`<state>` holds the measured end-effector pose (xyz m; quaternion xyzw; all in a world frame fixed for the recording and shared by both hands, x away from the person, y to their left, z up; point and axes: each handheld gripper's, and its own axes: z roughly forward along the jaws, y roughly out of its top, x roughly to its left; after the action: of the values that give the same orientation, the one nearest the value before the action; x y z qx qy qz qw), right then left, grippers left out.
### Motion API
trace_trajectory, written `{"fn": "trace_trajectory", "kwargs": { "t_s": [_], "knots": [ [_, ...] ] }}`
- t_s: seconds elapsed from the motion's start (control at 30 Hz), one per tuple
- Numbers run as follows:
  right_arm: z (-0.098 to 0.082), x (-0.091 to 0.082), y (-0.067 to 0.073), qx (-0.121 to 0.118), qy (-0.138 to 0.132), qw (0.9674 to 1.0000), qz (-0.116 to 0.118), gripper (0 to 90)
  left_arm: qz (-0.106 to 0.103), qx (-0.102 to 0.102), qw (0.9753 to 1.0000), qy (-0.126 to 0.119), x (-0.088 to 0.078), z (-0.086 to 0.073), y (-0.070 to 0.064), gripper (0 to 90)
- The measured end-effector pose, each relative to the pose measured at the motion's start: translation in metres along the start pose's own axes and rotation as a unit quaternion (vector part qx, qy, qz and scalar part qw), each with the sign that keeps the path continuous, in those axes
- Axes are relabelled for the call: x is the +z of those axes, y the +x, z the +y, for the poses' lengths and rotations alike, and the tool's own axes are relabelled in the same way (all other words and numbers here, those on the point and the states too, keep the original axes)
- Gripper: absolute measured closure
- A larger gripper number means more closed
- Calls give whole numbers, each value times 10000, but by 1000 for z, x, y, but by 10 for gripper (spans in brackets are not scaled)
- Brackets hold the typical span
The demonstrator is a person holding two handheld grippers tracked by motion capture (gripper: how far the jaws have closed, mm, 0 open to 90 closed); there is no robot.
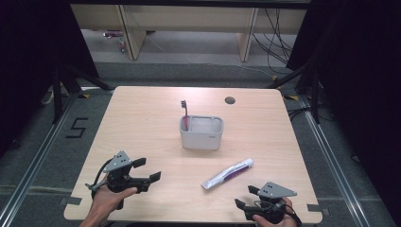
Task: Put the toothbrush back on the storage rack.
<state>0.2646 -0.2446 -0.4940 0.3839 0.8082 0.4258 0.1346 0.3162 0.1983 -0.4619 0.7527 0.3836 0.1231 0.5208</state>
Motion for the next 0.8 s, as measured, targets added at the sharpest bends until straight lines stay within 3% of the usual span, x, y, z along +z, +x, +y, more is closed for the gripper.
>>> {"fn": "trace_trajectory", "kwargs": {
  "t_s": [0.07,0.1,0.33,0.4,0.43,0.53,0.67,0.8],
  "knots": [
    [0,0,0,-1,15,10000,18,296,-8,22,10000,25,-1,-3,-1,162],
    [-1,1,3,195,48,9998,83,295,-45,6,10000,8,-1,-5,-2,162],
    [0,-1,1,111,76,9999,46,295,-191,137,9997,111,-4,-20,-4,156],
    [0,0,1,118,34,9999,61,295,-116,224,9995,199,-6,-24,-4,155],
    [0,-2,4,250,72,9997,15,295,-167,271,9993,220,-6,-26,-4,155],
    [0,-2,3,96,57,9999,64,296,-18,426,9984,379,-9,-32,-5,155],
    [0,-2,0,-44,11,10000,8,295,24,470,9980,434,-13,-37,-6,155],
    [0,-1,3,156,44,9998,85,295,53,569,9968,555,-16,-43,-10,155]
  ]
}}
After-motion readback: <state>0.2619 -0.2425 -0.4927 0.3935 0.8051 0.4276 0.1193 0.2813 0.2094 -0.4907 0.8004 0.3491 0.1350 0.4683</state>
